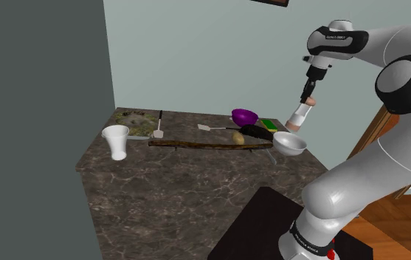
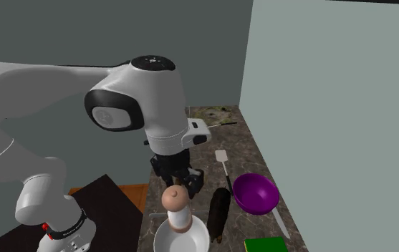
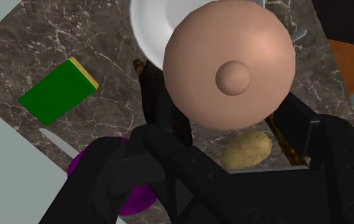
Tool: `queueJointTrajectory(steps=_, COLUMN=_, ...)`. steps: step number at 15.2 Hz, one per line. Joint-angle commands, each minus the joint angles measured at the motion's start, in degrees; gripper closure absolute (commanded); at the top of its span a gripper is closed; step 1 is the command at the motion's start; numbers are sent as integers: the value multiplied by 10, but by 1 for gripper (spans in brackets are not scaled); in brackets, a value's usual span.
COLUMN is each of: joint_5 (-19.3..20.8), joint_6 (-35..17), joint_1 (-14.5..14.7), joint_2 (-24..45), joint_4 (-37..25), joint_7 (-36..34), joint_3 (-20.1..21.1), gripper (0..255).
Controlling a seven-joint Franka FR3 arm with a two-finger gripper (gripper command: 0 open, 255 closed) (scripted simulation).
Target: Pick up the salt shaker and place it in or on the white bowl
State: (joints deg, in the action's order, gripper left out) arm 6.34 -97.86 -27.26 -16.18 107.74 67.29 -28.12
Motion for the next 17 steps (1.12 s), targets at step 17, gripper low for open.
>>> queueJointTrajectory(steps=17, joint_5=6, joint_6=-105, joint_1=-5, joint_2=-5, joint_4=109, joint_7=-1, joint_3=-8, gripper=255)
